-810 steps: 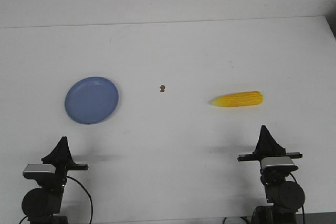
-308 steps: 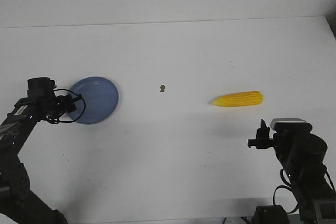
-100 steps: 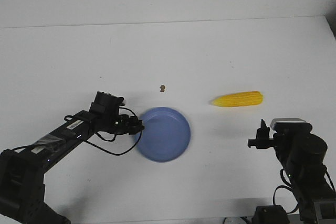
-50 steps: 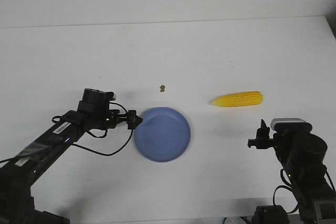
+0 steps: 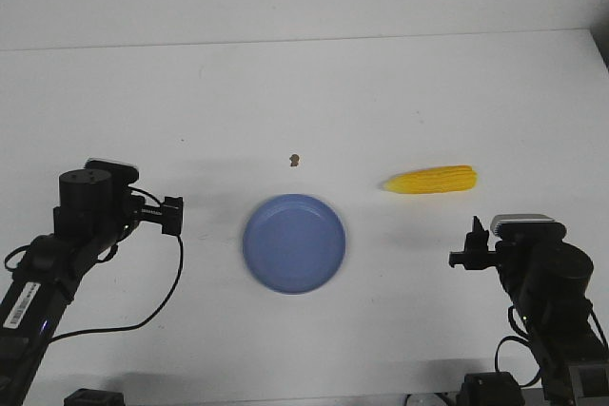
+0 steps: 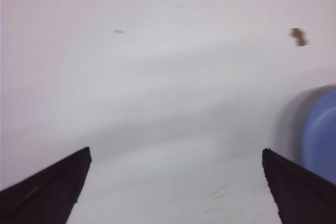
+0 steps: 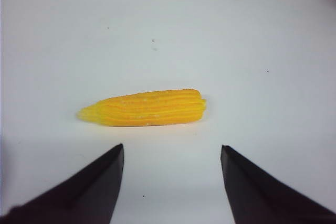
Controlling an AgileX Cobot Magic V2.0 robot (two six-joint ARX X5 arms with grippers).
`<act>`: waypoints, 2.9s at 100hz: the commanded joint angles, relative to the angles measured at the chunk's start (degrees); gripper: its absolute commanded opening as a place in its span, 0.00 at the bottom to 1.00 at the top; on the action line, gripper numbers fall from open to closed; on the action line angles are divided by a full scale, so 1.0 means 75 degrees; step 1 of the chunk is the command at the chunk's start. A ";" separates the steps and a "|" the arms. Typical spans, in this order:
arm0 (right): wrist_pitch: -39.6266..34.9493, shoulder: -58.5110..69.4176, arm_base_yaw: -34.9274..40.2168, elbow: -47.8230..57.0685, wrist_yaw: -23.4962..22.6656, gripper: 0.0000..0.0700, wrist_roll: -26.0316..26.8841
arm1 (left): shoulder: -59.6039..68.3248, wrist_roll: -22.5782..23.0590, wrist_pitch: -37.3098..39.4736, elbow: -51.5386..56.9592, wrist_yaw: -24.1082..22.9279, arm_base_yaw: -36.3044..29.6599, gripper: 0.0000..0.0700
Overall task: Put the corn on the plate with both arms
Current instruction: 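Withdraw the left gripper from the plate toward the robot, then reach the right gripper to the yellow corn and grasp it, then carry the corn with the right gripper over the blue plate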
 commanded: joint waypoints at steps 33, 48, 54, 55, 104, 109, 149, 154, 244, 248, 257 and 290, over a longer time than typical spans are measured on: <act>0.0574 0.1093 0.0000 0.0187 -0.0012 0.68 0.1512 | -0.0044 -0.0122 -0.0038 0.0093 -0.0105 0.0300 1.00; 0.0778 0.2296 0.0000 0.0522 -0.0044 0.71 0.0516 | -0.0044 -0.0216 -0.0038 0.0093 -0.0105 0.0300 1.00; 0.0711 0.2859 -0.0003 0.0807 -0.0178 0.72 -0.0047 | -0.0044 -0.0242 -0.0038 0.0093 -0.0105 0.0300 1.00; 0.0682 0.2952 -0.0003 0.0863 -0.0219 0.72 -0.0146 | -0.0044 -0.0245 -0.0038 0.0093 -0.0105 0.0300 1.00; -0.1577 0.6974 0.0181 0.3873 -0.0778 0.91 -0.3337 | -0.0044 -0.0443 0.0029 0.0093 0.0274 0.0300 1.00; -0.1565 0.7117 0.0227 0.3873 -0.0737 1.00 -0.3867 | -0.0044 -0.0475 0.0090 0.0093 0.0326 0.0300 1.00; -0.0536 0.7510 0.0551 0.3873 -0.0274 1.00 -0.6869 | -0.0044 -0.0621 0.0309 0.0093 0.0673 0.0297 1.00; -0.0574 0.7624 0.0522 0.3873 -0.0131 1.00 -0.6956 | -0.0044 -0.0627 0.0309 0.0093 0.0673 0.0286 1.00; -0.0396 0.9174 0.0000 0.4054 -0.0291 0.02 -0.6213 | -0.0044 -0.0647 0.0172 0.0093 0.0670 0.0265 1.00; -0.0411 0.9046 0.0000 0.4118 -0.0294 0.02 -0.5869 | -0.0044 -0.0647 0.0172 0.0093 0.0670 0.0265 1.00; -0.0425 0.8693 0.0023 0.4167 -0.0452 0.02 -0.5161 | -0.0044 -0.0647 0.0175 0.0093 0.0670 0.0265 1.00; -0.0979 0.7475 0.1332 0.4167 -0.3162 0.02 -0.2917 | -0.0044 -0.0647 0.0172 0.0093 0.0670 0.0265 1.00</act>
